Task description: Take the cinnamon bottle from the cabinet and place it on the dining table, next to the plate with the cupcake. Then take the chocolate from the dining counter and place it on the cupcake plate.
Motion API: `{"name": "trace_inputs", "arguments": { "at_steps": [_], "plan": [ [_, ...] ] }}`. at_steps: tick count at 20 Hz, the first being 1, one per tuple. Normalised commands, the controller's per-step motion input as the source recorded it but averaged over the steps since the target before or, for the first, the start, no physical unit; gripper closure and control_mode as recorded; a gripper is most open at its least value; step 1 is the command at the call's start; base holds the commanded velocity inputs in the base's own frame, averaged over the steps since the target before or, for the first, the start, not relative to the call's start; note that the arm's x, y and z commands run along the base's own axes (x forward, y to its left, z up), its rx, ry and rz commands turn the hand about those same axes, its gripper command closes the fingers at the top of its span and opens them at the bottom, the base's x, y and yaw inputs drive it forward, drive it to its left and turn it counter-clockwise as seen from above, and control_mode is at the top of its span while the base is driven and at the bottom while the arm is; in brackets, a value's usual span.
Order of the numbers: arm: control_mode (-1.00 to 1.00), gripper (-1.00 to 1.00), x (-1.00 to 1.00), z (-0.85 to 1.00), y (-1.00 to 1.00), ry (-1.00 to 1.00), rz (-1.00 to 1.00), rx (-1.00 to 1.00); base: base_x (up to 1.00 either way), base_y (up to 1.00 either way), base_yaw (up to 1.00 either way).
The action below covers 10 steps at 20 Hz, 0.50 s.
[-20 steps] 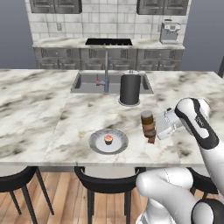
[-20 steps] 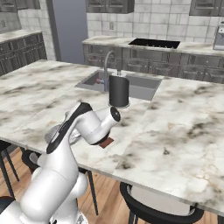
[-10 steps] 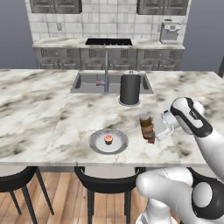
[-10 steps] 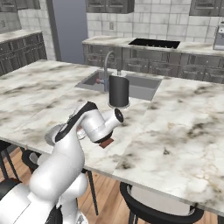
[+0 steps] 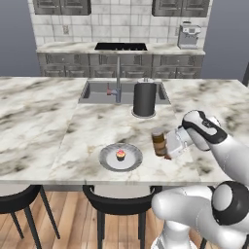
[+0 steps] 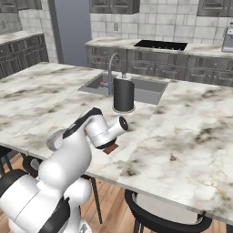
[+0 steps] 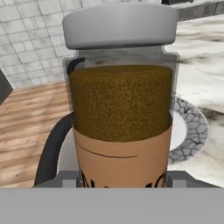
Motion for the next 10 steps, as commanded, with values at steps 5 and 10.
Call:
{"name": "trace_inputs", "arguments": {
  "at_steps": [5, 10],
  "plan": [
    [-1.00, 1.00, 0.42, -0.18, 0.00, 0.00, 0.02, 0.00, 0.00, 0.00, 0.00],
    [-1.00, 1.00, 0.37, -0.19, -0.04, 0.00, 0.18, 0.00, 0.00, 0.00, 0.00]
  ]
}}
